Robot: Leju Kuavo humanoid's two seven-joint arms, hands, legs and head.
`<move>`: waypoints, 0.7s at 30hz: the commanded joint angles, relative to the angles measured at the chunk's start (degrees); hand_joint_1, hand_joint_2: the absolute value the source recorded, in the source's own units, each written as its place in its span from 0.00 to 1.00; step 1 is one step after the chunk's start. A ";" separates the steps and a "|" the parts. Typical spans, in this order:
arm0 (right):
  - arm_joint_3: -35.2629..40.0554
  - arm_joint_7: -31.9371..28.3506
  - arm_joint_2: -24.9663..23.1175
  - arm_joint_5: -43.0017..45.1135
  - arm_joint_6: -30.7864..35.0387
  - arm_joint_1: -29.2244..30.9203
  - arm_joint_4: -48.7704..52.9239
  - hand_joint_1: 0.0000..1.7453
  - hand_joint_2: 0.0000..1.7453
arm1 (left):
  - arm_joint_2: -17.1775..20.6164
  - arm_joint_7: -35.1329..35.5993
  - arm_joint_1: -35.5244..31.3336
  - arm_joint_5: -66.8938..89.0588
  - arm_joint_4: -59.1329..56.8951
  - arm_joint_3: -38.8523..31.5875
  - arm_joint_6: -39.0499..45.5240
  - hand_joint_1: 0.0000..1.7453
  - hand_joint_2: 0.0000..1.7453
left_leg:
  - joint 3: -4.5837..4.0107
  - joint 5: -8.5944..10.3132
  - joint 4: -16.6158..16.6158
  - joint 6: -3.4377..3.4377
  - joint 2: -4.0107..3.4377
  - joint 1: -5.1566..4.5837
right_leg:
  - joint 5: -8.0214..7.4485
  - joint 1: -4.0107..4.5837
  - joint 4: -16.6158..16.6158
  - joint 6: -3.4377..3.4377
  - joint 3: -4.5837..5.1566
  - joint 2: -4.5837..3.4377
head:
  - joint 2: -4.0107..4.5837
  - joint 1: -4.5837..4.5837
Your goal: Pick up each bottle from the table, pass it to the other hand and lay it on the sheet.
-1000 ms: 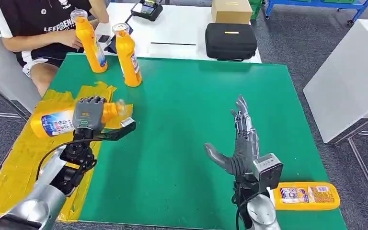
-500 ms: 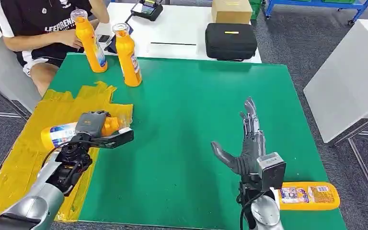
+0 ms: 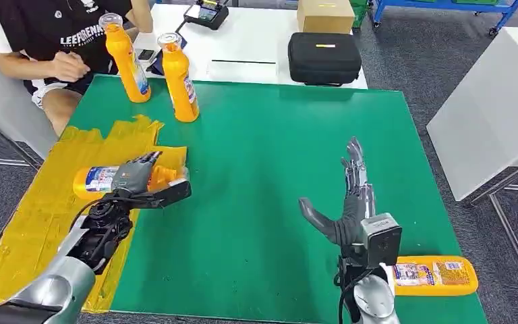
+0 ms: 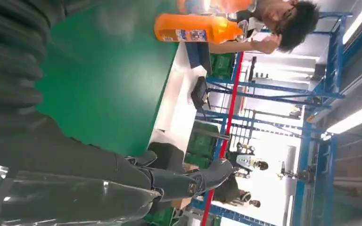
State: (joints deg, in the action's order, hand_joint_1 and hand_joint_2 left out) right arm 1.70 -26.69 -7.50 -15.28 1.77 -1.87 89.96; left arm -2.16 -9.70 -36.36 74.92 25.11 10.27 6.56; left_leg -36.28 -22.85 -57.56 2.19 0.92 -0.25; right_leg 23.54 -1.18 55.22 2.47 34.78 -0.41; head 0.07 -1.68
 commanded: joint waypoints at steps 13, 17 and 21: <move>0.39 1.26 0.11 -15.35 11.11 1.15 0.08 0.00 1.00 | -5.69 -20.28 2.55 -27.48 10.55 -11.17 12.48 0.00 1.00 | 0.17 -0.10 -0.01 -0.09 -0.03 0.01 | 0.09 0.03 0.00 -0.09 -0.18 0.04 | 0.00 0.00; 3.18 2.20 3.30 -27.09 12.40 -0.16 5.33 0.00 1.00 | -5.27 -21.99 7.67 -36.32 24.78 -7.14 9.64 0.00 1.00 | 0.23 -0.19 -0.06 -0.10 -0.11 -0.01 | 0.15 0.01 0.05 -0.09 -0.23 -0.02 | 0.00 -0.02; 3.08 2.40 3.31 -27.14 12.20 -0.45 5.78 0.00 1.00 | -4.98 -21.22 8.09 -36.55 25.86 -6.61 9.29 0.00 1.00 | 0.15 -0.12 -0.02 -0.09 -0.06 0.01 | 0.09 0.03 0.00 -0.08 -0.16 0.01 | 0.00 0.02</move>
State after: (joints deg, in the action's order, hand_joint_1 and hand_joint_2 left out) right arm 2.90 -24.88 -6.28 -41.70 13.68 -2.35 93.22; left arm -7.19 -31.36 -30.25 39.25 40.97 2.54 16.74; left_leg -36.29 -22.87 -57.56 2.19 0.93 -0.26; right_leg 23.54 -1.19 55.21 2.48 34.77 -0.40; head 0.07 -1.66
